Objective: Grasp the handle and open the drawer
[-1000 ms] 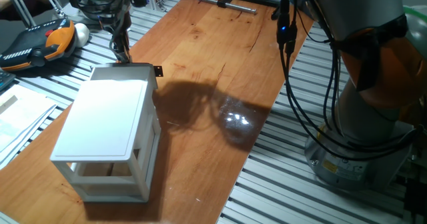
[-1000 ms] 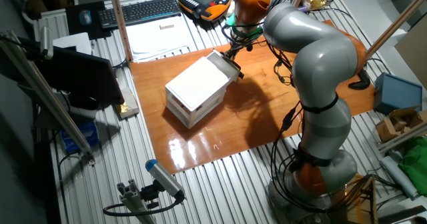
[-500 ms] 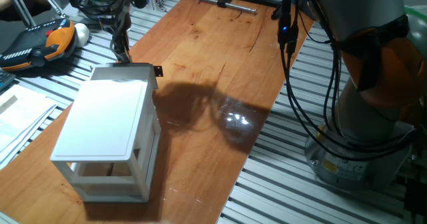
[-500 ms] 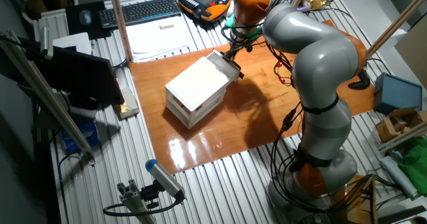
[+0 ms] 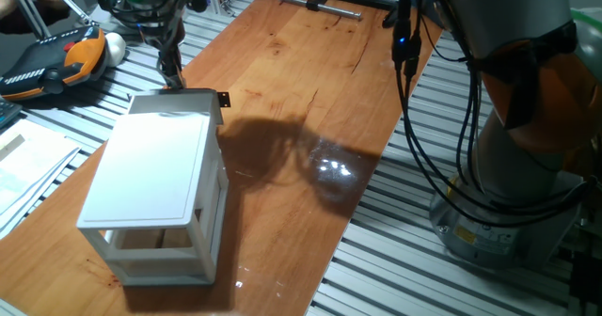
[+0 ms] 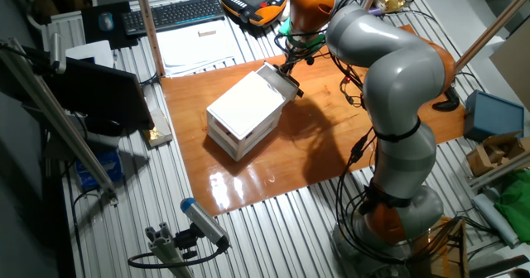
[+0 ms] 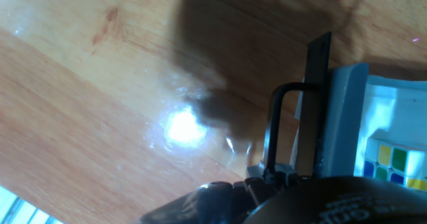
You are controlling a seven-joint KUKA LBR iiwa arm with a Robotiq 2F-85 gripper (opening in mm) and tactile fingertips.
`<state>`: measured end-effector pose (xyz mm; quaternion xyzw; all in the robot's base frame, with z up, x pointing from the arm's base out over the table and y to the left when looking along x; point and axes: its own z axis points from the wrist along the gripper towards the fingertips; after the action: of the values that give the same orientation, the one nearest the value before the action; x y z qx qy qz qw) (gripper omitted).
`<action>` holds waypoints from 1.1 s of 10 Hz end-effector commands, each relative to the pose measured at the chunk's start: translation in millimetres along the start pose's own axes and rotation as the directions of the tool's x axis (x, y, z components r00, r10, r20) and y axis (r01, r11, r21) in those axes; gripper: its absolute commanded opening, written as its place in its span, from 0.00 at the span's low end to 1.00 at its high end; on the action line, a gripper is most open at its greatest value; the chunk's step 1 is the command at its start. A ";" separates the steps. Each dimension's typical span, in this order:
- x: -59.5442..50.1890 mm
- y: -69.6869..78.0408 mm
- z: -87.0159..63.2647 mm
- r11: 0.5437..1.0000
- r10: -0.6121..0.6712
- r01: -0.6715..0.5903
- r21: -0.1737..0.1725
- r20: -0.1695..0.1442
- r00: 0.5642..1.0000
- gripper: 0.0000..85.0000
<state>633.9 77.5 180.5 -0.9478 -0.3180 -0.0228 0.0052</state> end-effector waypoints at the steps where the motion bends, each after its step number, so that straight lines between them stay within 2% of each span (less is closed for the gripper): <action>1: 0.1 0.0 -0.1 1.000 0.017 -0.017 -0.001 0.004 1.000 0.01; 11: -4.2 16.6 -2.0 0.999 0.050 -0.050 -0.015 0.021 0.999 0.01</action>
<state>640.8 60.4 182.6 -0.9556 -0.2941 -0.0145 -0.0051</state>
